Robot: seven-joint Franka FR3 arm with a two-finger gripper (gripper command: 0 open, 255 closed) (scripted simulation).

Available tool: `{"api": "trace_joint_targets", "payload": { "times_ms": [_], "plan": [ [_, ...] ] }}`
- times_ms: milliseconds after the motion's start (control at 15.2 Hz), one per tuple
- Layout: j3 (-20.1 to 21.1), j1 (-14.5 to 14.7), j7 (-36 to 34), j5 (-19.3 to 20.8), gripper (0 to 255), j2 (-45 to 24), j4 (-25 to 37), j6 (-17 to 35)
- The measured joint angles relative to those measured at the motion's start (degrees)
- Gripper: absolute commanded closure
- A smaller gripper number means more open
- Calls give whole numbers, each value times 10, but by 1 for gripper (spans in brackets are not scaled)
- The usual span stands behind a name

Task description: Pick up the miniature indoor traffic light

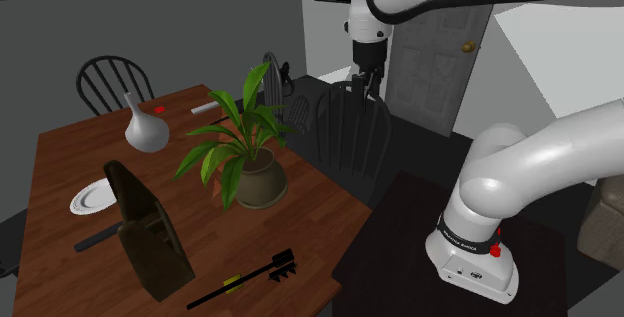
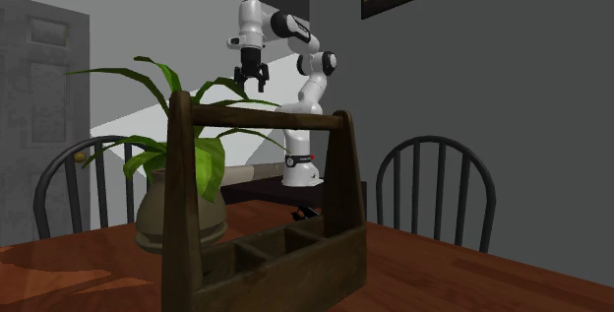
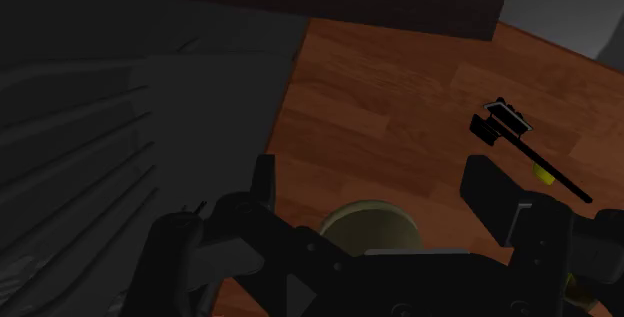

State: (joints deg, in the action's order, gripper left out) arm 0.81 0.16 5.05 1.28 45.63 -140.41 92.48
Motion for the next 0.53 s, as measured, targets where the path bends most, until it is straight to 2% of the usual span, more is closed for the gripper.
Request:
{"api": "trace_joint_targets", "payload": {
  "times_ms": [132,528],
  "plan": [
    [3,3,-1,-2,0,-8,-1,8],
    [46,32,-17,-20,0,-78,-17,88]
  ]
}}
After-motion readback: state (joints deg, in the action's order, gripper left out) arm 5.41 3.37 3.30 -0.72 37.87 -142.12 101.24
